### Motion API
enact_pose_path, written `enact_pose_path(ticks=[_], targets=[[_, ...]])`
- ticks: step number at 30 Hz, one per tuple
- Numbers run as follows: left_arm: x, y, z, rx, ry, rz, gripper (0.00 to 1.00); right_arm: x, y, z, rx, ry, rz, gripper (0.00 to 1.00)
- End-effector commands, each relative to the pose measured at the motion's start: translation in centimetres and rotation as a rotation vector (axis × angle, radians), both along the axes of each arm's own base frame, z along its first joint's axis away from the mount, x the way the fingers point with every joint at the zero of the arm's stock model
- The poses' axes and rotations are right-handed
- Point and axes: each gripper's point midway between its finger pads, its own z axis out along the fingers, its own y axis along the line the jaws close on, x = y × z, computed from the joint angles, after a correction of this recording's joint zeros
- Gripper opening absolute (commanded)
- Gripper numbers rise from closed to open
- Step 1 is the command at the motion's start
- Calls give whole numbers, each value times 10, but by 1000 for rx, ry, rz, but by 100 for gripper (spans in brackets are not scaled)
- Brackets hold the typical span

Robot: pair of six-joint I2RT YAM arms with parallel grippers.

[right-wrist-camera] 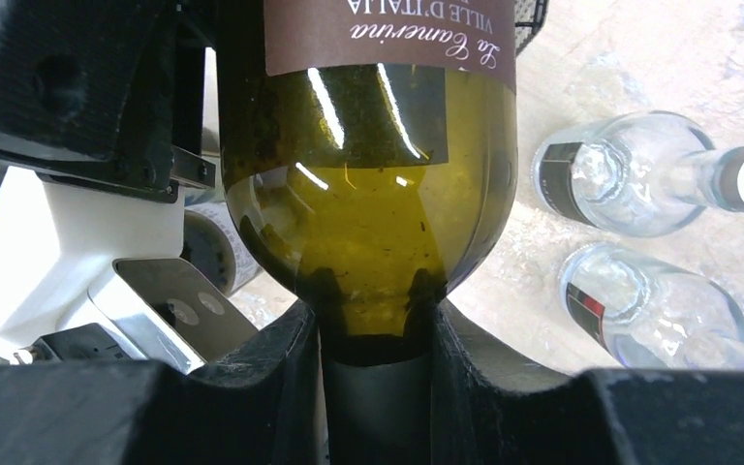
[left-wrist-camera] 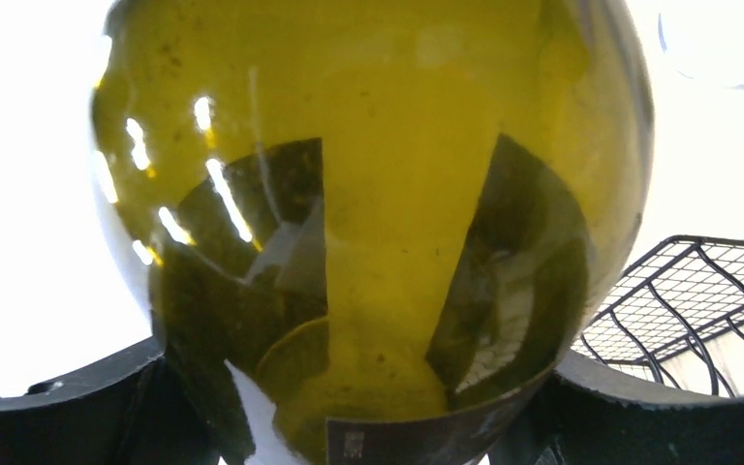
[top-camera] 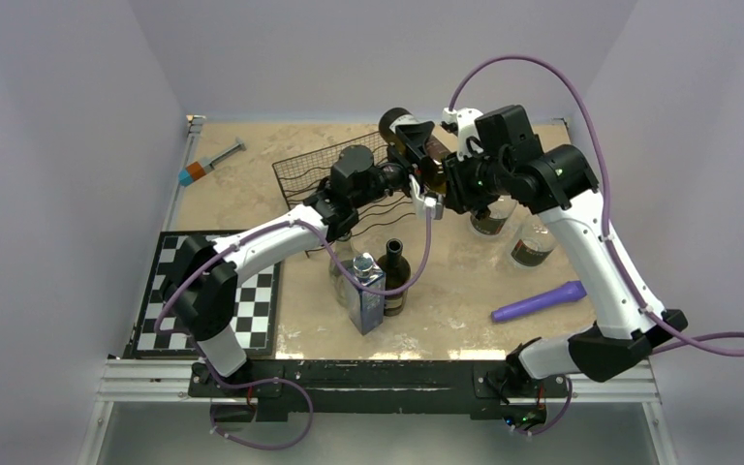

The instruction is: Put the wine bottle on the wine rack

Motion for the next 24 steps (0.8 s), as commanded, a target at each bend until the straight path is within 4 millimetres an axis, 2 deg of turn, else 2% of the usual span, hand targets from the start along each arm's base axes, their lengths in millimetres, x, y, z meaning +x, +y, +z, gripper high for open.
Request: enact_pose_path(ticks=[1, 3, 5, 14, 16, 18, 20, 24], targets=[[-32, 15, 138, -416, -143, -81, 51, 35, -24, 30, -16, -189, -209, 0], [-32, 14, 136, -417, -144, -85, 79, 39, -26, 44, 14, -233, -245, 0], [-33, 14, 134, -419, -153, -87, 98, 40, -27, 59, 52, -286, -262, 0], [-34, 15, 126, -412, -142, -89, 99, 38, -49, 123, 164, -502, -385, 0], [-33, 17, 127, -423, -129, -84, 99, 37, -52, 133, 183, -528, -400, 0], [-28, 23, 134, -498, -37, -61, 99, 37, -54, 134, 187, -525, -414, 0], [-22, 29, 140, -545, 72, -24, 99, 36, -58, 127, 169, -501, -432, 0], [-5, 45, 145, -640, 222, 93, 99, 34, -58, 100, 169, -440, -429, 0]])
